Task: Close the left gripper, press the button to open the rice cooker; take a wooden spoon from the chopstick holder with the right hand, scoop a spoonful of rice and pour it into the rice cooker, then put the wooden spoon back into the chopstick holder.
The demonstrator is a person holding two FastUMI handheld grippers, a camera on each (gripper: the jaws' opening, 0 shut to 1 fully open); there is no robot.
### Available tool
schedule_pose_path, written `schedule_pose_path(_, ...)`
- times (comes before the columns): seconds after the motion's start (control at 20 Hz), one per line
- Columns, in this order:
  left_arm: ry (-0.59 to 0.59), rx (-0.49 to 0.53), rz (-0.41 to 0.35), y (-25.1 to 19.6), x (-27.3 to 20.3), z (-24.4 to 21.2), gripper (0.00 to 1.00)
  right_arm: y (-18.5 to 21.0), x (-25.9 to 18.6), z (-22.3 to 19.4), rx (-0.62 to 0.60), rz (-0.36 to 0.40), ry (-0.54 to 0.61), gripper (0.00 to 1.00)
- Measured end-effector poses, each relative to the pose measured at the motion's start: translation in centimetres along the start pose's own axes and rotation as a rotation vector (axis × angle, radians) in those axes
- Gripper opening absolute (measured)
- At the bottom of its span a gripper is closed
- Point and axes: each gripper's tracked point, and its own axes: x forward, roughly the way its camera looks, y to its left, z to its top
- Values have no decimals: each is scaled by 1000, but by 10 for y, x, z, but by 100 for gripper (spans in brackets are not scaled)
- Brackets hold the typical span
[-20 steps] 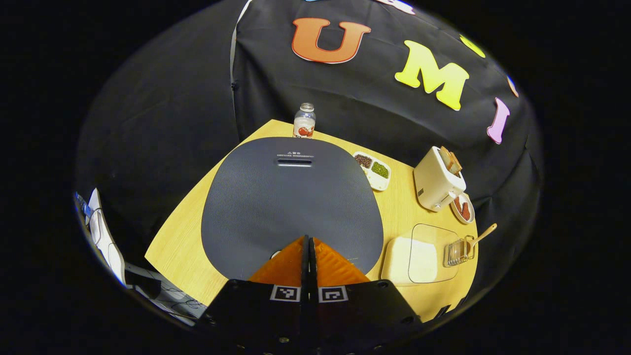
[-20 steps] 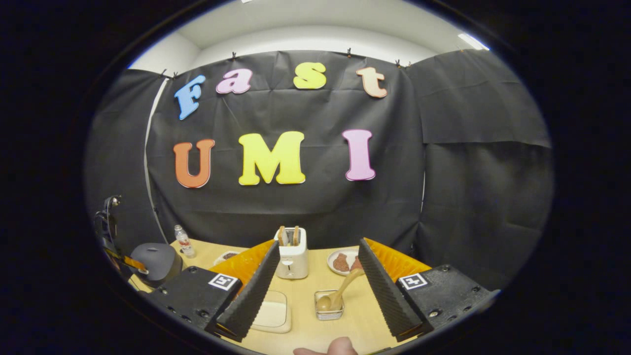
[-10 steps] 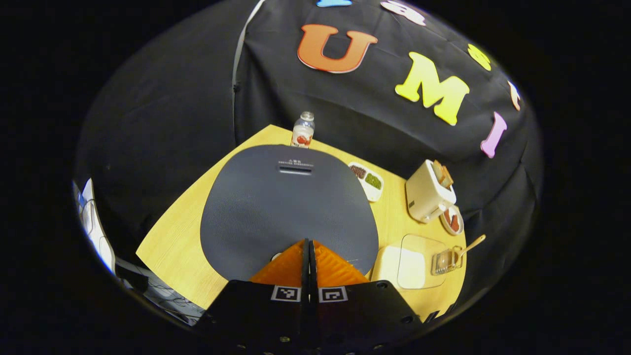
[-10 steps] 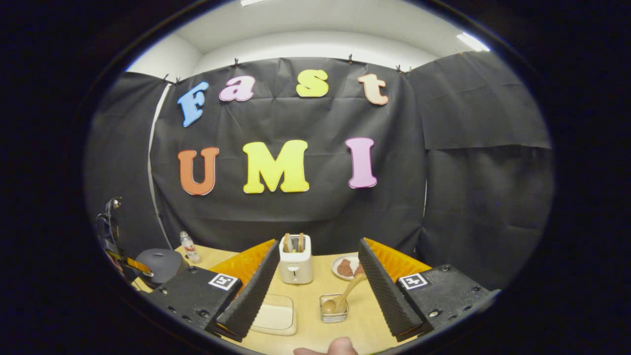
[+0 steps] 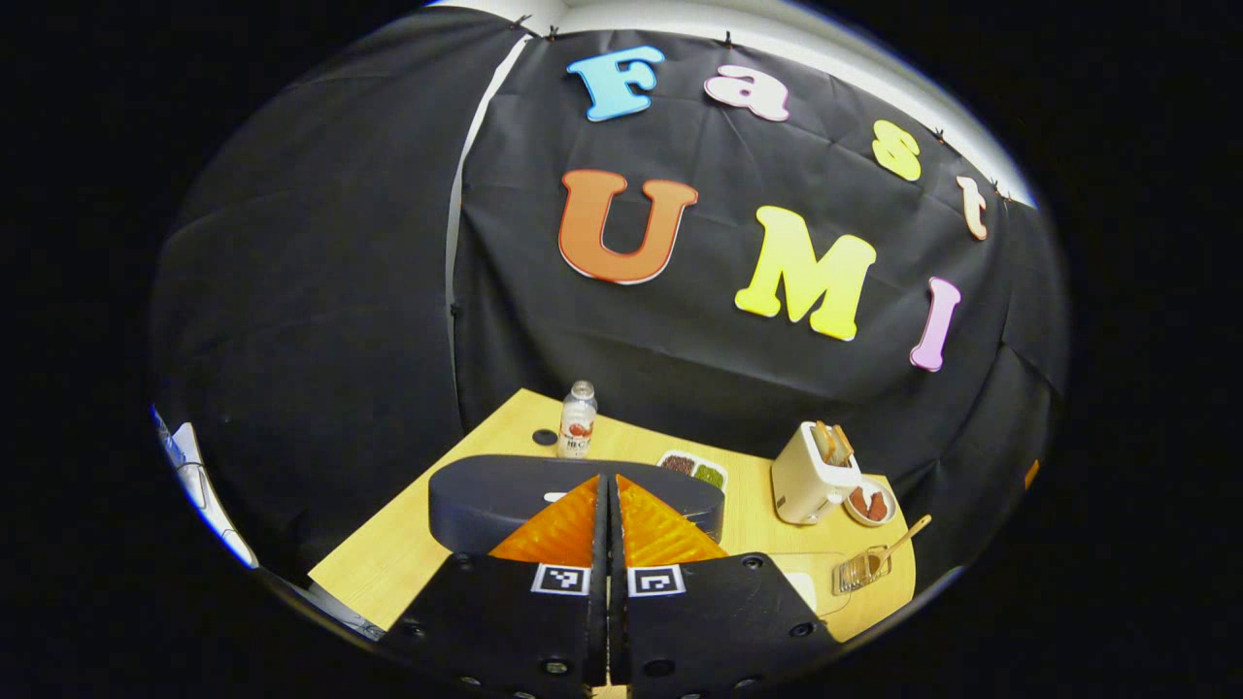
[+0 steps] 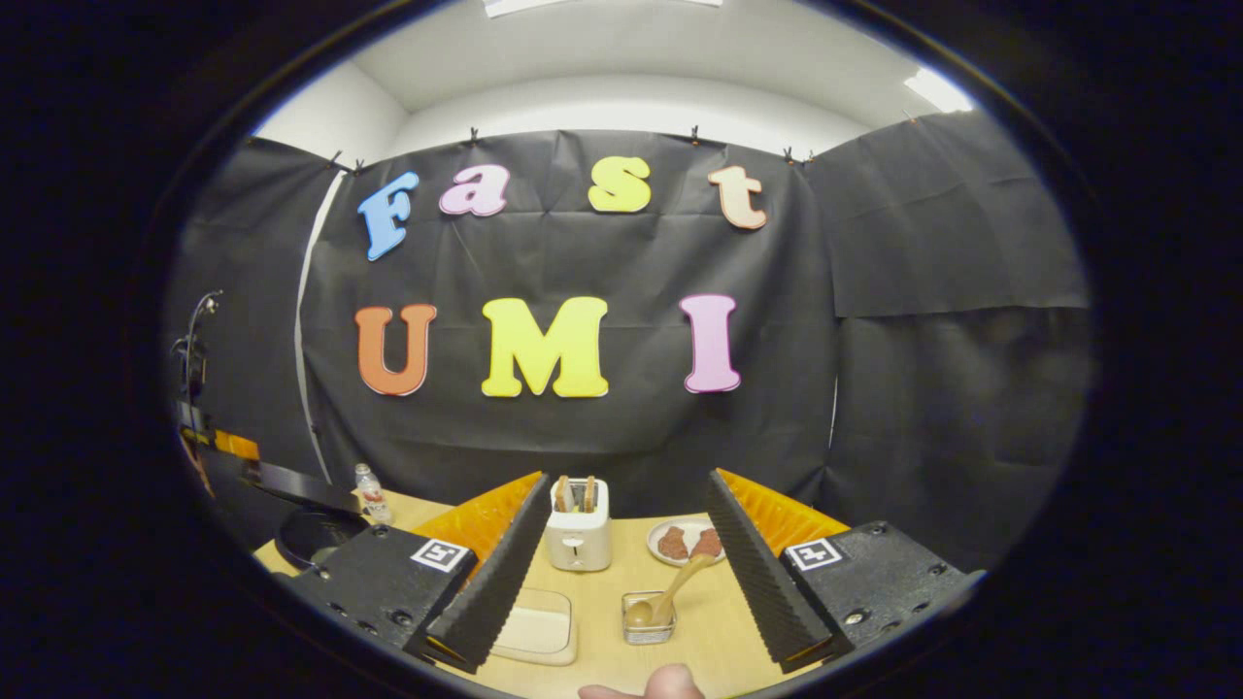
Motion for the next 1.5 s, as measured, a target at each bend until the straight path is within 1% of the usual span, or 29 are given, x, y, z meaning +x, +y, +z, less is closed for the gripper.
schedule_pose_path(0.1, -45, -4, -24, -4, -6, 12, 1, -5, -4, 2, -16, 5, -2, 100)
schedule_pose_path(0.2, -85, 14, -15, -2, -11, 19, 0, -13, -6, 1, -15, -5, -5, 100)
schedule_pose_path(0.25, -103, 22, -17, -5, -17, 23, 16, -17, -7, -3, -12, -10, 6, 100)
schedule_pose_path(0.3, -122, 31, -31, -11, -23, 26, 4, -21, -7, -8, -9, -17, 18, 100)
schedule_pose_path(0.35, -139, 40, -44, -18, -27, 28, 8, -26, -8, -11, -7, -25, 28, 100)
schedule_pose_path(0.5, -191, 81, -43, -24, -42, 37, 48, -38, -8, -21, 10, -40, 51, 100)
schedule_pose_path(0.65, -241, 73, -29, -28, -52, 48, 88, -48, -5, -33, 20, -49, 75, 100)
schedule_pose_path(0.7, -252, 67, -25, -29, -58, 51, 87, -50, -3, -39, 23, -49, 85, 100)
schedule_pose_path(0.75, -260, 62, -24, -31, -62, 53, 94, -52, -1, -45, 27, -48, 97, 100)
schedule_pose_path(0.85, -272, 64, -16, -33, -68, 53, 94, -56, 6, -59, 35, -45, 122, 100)
schedule_pose_path(1.0, -266, 94, 0, -35, -72, 48, 94, -56, 20, -81, 38, -25, 161, 100)
schedule_pose_path(1.15, -267, 125, 26, -37, -71, 45, 94, -55, 37, -110, 64, 1, 232, 100)
schedule_pose_path(1.35, -280, 135, 20, -58, -66, 45, 94, -57, 73, -149, 118, 25, 316, 100)
schedule_pose_path(1.5, -274, 135, 34, -69, -54, 42, 94, -65, 105, -183, 168, 32, 387, 100)
